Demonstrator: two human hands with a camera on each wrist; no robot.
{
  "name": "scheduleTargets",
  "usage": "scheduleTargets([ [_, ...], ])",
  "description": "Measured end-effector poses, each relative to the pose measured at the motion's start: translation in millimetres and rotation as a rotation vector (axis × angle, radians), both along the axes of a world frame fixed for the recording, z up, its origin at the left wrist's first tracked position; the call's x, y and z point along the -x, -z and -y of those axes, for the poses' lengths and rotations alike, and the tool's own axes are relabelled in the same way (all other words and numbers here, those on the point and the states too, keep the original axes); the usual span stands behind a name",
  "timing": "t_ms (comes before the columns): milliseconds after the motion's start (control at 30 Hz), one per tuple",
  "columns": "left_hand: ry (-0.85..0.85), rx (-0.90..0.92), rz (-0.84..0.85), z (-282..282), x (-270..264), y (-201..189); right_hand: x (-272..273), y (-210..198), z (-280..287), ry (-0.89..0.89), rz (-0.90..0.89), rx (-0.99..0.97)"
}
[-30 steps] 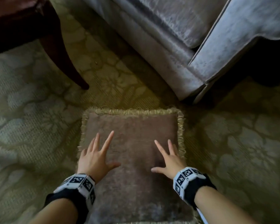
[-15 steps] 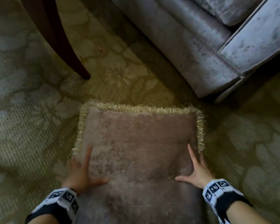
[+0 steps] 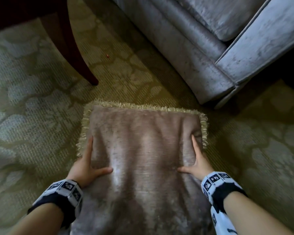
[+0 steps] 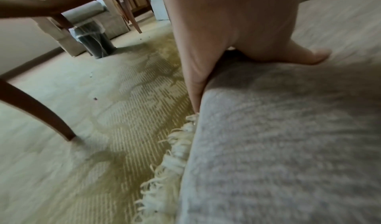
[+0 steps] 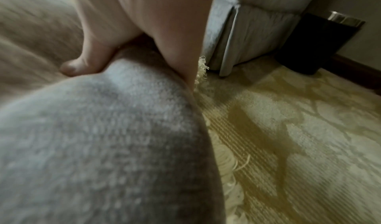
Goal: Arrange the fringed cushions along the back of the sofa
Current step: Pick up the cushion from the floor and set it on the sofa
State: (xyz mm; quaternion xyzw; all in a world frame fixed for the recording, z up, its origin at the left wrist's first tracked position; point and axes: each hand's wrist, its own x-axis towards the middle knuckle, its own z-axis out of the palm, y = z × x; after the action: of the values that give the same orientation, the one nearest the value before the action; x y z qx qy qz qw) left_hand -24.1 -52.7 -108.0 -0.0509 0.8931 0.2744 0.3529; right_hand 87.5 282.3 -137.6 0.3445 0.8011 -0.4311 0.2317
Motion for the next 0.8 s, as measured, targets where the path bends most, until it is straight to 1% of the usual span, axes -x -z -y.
scheduleTargets([
  [133, 0.013, 0.002, -0.097, -1, 12, -81, 16, -82, 1, 0.014, -0.083, -0.01],
  [233, 0.016, -0.033, -0.163, -3, 24, -154, 28, -160, 3, 0.043, -0.129, -0.051],
  [333, 0.007, -0.037, -0.218, -4, 42, -237, 44, -244, 4, 0.054, -0.17, -0.079],
  [433, -0.004, -0.034, -0.28, -4, 66, -324, 74, -329, 1, 0.032, -0.223, -0.102],
  [633, -0.007, 0.077, -0.418, -22, 107, -484, 144, -488, -18, -0.074, -0.411, -0.187],
  [733, 0.006, 0.112, -0.498, -33, 132, -551, 172, -563, -34, -0.075, -0.459, -0.254],
  [800, 0.003, 0.098, -0.544, -43, 154, -586, 190, -606, -44, -0.054, -0.512, -0.235],
])
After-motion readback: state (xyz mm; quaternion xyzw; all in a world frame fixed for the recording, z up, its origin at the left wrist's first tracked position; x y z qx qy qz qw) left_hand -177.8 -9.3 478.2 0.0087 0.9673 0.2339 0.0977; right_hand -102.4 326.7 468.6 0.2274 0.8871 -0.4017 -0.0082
